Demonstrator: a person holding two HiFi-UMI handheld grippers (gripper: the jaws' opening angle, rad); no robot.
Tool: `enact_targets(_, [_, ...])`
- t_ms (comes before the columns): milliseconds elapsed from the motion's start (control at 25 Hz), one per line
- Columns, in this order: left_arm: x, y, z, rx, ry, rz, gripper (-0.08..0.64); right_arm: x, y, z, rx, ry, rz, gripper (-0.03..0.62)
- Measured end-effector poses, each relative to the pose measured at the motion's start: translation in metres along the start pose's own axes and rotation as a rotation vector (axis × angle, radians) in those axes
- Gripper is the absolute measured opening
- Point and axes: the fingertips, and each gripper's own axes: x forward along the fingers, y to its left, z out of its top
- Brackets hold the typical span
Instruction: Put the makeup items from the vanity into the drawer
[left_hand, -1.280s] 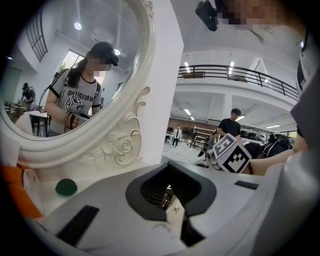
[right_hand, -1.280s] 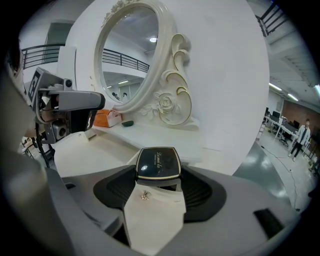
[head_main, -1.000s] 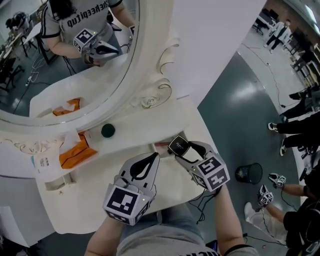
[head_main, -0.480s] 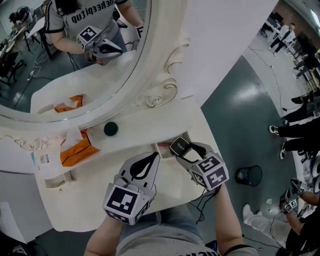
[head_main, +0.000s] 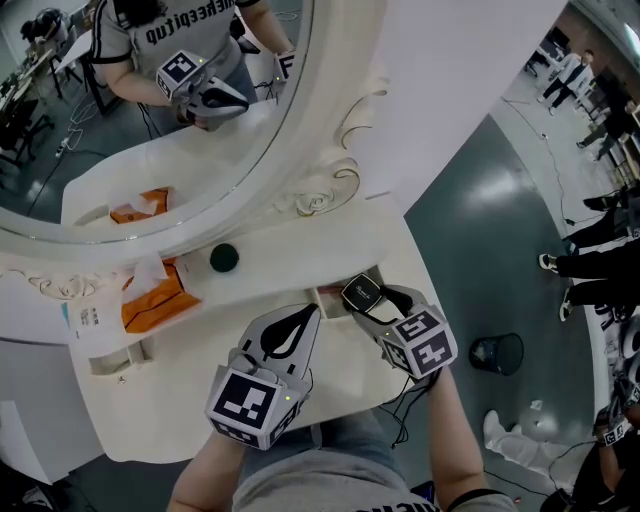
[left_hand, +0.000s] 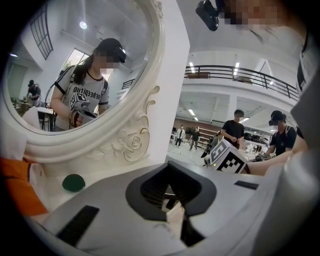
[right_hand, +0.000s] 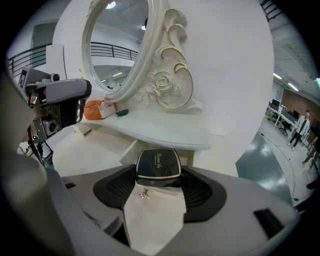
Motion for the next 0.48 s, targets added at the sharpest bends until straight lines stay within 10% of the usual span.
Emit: enact_targets(480, [-0.0002, 0.0056, -0.0003, -0.008, -0.006, 0.007, 0.038, 0.0051, -0.0011, 0.0039, 0.005, -0.012, -0.013, 0.311])
